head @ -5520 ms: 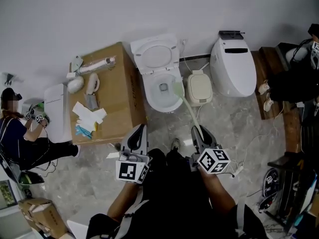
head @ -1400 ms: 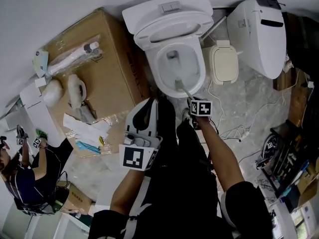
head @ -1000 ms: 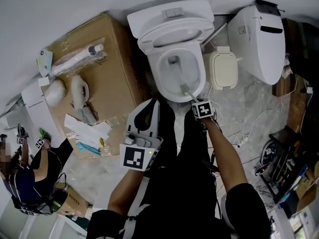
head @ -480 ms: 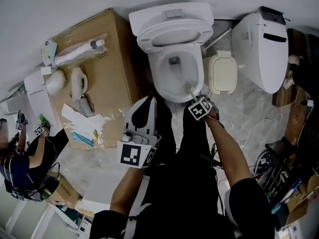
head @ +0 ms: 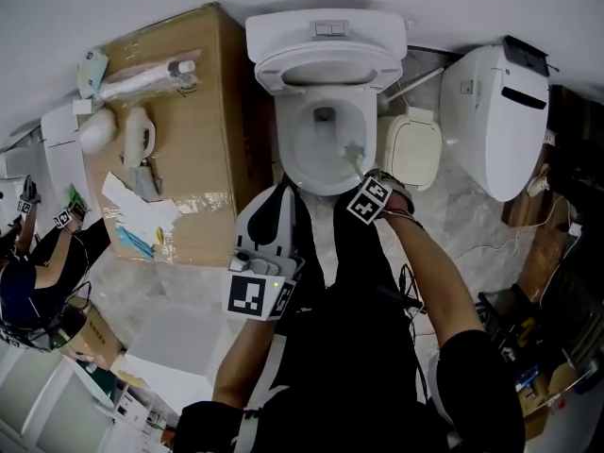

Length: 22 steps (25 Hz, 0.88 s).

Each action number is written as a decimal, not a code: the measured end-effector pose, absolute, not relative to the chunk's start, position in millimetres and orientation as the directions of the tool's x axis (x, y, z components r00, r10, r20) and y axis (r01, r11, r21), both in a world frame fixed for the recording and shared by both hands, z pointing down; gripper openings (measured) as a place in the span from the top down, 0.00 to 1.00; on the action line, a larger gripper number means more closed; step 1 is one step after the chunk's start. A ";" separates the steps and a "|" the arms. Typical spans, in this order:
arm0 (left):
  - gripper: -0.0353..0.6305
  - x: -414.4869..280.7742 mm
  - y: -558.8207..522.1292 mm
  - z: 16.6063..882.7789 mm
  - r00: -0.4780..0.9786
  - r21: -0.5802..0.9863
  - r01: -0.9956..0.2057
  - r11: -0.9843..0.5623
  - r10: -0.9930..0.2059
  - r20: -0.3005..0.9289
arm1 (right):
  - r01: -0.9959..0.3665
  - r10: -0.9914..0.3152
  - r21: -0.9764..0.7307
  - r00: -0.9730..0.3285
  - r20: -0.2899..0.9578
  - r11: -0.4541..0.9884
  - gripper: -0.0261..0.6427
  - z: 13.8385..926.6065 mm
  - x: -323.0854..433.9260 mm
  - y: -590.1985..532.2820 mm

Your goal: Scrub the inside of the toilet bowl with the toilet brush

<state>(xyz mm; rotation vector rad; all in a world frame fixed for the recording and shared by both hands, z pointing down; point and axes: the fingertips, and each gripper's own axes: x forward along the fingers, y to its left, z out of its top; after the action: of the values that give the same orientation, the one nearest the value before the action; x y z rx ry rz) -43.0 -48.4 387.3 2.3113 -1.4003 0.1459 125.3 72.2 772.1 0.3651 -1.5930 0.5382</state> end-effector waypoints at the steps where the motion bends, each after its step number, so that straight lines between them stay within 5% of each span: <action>1: 0.94 -41.6 -48.9 387.1 0.472 0.307 -0.871 -0.384 -0.827 0.305 | -0.510 0.085 -0.120 -0.092 0.992 0.852 0.79 772.5 128.3 67.2; 22: 0.94 -44.6 -51.2 401.1 0.325 0.321 -0.922 -0.219 -0.888 0.327 | 0.005 0.016 -0.016 -0.009 1.000 1.000 0.79 778.2 146.6 -26.7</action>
<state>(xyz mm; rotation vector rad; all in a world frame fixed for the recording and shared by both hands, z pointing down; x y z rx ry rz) -44.6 -51.2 401.1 2.1421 -1.5933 0.1002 146.6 -26.7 778.2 -0.0167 -1.5797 0.0088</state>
